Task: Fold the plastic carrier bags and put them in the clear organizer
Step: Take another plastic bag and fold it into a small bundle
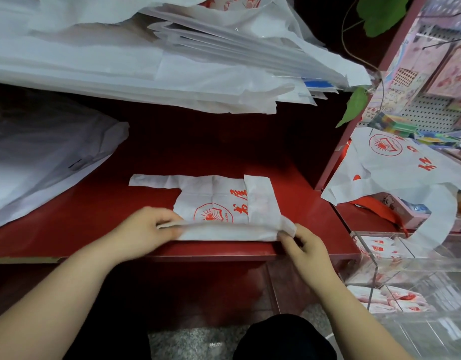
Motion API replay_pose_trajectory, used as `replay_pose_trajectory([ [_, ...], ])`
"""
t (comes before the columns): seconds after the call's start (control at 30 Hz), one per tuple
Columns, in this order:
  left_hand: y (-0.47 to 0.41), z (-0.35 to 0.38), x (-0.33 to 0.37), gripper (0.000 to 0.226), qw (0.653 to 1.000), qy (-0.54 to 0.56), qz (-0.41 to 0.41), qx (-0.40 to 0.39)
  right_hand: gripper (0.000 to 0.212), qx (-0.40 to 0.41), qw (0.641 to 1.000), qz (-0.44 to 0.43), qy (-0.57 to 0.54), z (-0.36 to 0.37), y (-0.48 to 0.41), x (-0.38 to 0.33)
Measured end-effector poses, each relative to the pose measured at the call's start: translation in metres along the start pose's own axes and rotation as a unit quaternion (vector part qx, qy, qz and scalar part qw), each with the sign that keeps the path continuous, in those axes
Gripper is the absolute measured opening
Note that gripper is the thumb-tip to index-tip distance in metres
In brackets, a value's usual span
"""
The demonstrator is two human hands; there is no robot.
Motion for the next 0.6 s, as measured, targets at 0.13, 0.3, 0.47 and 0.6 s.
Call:
replay_pose_trajectory([
  [0.13,-0.011,-0.024,-0.015,0.019,0.992,0.067,-0.087,0.067,0.027,0.035,0.995,0.095,0.014,-0.002,-0.014,0.015],
  [0.3,-0.021,-0.033,-0.022,0.025,0.980,-0.047,-0.133,0.137,0.019,0.043,0.981,0.157,0.108,0.000,-0.026,0.023],
  [0.47,-0.019,-0.041,-0.004,0.014,0.938,-0.203,-0.132,0.248,0.005,0.060,0.972,0.176,0.146,-0.002,-0.025,0.023],
  [0.6,-0.001,-0.012,0.061,0.029,0.900,-0.254,0.102,0.340,0.003,0.069,0.971,0.178,0.144,-0.005,-0.022,0.020],
])
Point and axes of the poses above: each hand's wrist, its own y-axis away from the middle knuckle, its own z-axis out of the palm, x = y × z, the point moved 10 cm from there along -y, towards the middle knuckle, and after that the axes turned 11 degrees about -z, right-handed, at the moved point
